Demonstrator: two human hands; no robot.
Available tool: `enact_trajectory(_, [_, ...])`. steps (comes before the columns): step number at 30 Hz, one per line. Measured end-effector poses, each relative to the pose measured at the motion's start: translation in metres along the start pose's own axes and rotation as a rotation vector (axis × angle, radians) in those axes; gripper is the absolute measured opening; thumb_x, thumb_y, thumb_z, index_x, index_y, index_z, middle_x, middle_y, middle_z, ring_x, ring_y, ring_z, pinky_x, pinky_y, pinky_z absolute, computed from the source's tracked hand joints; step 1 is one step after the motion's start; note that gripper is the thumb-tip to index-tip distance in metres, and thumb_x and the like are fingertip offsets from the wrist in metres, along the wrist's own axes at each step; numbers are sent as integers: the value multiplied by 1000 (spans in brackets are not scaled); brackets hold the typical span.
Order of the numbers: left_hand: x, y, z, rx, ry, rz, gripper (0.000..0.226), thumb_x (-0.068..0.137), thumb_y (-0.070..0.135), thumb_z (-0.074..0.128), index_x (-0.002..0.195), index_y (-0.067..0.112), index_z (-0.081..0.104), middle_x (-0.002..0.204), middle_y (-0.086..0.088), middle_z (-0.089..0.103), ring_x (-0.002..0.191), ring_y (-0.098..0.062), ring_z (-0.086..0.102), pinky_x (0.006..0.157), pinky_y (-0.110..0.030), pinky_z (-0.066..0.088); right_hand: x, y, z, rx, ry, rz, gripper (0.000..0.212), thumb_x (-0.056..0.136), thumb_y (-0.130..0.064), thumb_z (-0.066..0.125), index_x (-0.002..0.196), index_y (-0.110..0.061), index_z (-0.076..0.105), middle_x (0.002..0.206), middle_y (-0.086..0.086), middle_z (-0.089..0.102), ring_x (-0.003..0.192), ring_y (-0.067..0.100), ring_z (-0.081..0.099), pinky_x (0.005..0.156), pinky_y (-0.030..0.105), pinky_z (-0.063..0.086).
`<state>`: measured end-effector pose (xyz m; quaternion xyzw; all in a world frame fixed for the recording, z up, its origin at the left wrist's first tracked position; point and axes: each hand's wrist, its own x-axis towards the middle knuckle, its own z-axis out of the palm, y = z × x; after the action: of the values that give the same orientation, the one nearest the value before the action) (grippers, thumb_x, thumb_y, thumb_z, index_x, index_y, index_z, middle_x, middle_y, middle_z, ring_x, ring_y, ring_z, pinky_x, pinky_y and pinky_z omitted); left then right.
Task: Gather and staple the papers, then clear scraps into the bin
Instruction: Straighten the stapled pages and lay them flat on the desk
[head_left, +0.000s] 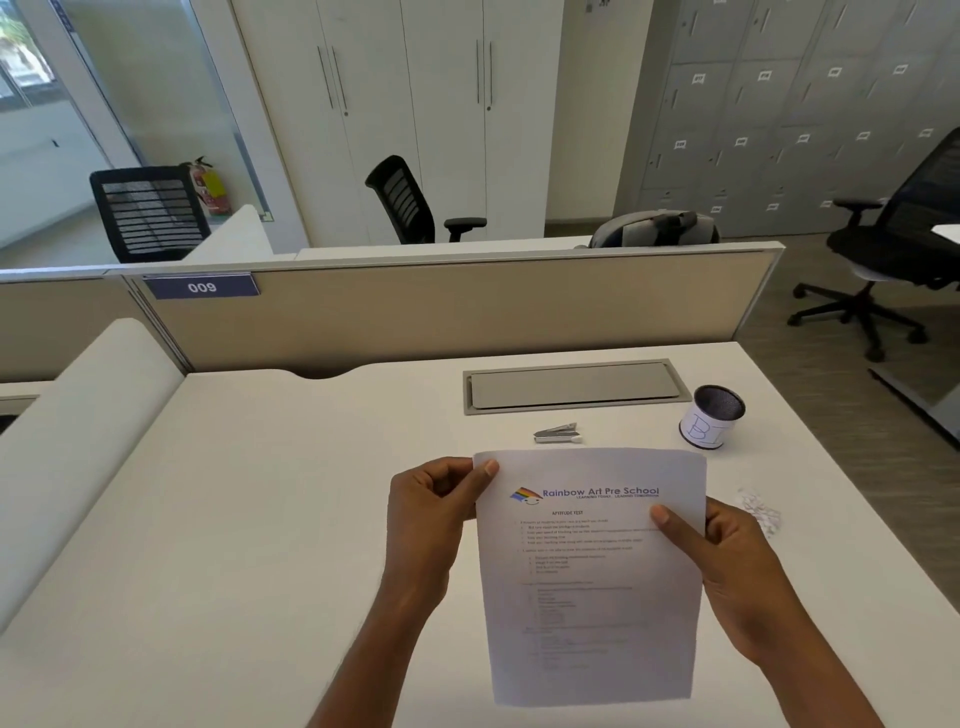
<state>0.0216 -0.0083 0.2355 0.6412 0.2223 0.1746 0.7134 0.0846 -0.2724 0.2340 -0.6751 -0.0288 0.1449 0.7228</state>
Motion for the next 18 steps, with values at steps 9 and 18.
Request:
enact_trajectory(9, [-7, 7, 8, -71, -80, 35, 23, 107, 21, 62, 98, 7, 77, 97, -16, 80, 83, -21, 69, 76, -35, 56, -24, -9, 1, -14, -56, -30, 50, 70, -53, 85, 106, -19, 80, 109, 12, 80, 100, 40, 74, 94, 52, 58])
enact_trajectory(18, [-2, 21, 22, -298, -161, 115, 27, 110, 32, 53, 90, 15, 61, 82, -1, 52, 80, -19, 44, 79, -38, 38, -43, -11, 22, 208, -629, -26, 104, 80, -85, 48, 140, -1, 59, 143, 24, 61, 134, 35, 58, 110, 42, 47])
